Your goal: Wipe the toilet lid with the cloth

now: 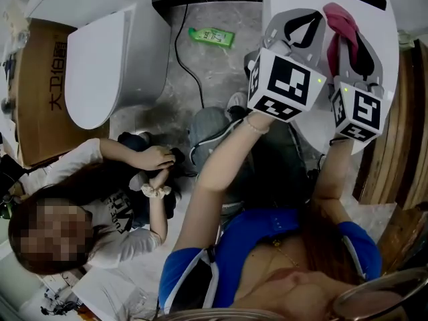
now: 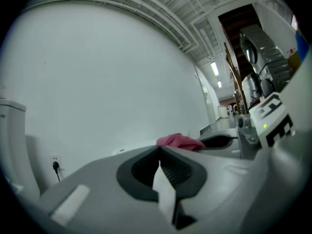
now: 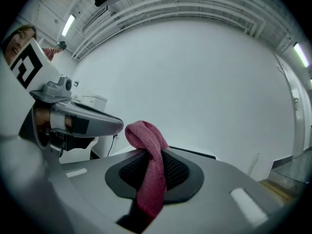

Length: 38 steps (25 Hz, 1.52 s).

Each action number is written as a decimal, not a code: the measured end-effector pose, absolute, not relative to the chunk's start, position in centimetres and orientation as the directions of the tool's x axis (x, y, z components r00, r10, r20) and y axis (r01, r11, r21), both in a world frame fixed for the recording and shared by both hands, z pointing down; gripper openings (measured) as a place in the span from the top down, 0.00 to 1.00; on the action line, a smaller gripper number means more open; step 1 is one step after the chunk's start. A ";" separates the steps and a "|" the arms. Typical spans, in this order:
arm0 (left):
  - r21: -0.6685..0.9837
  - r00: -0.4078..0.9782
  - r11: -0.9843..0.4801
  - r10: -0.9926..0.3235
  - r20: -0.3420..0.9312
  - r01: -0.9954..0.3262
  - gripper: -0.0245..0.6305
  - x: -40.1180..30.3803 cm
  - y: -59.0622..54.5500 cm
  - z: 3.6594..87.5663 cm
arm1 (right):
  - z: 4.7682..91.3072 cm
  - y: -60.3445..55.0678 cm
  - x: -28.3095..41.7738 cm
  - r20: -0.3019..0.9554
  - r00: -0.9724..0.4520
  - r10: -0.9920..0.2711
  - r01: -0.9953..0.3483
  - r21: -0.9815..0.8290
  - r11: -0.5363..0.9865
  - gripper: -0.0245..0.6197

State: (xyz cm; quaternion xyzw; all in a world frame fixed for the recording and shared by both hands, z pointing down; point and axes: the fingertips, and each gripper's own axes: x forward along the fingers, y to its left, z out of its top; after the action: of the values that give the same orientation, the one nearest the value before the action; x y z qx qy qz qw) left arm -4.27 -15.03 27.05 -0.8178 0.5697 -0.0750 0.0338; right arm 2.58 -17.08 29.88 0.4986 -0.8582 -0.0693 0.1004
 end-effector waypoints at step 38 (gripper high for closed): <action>-0.178 0.301 -0.293 -0.953 -0.020 -0.939 0.96 -6.9 -14.7 15.2 | 14.9 -16.0 -2.4 0.066 -0.554 -0.830 -0.826 0.083 0.558 0.85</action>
State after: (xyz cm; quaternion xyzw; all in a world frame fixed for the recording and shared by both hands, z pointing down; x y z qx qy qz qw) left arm -6.91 -14.66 15.23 -0.8029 0.5893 -0.0447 0.0782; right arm -2.36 -15.98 14.91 0.4698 -0.8812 -0.0214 0.0487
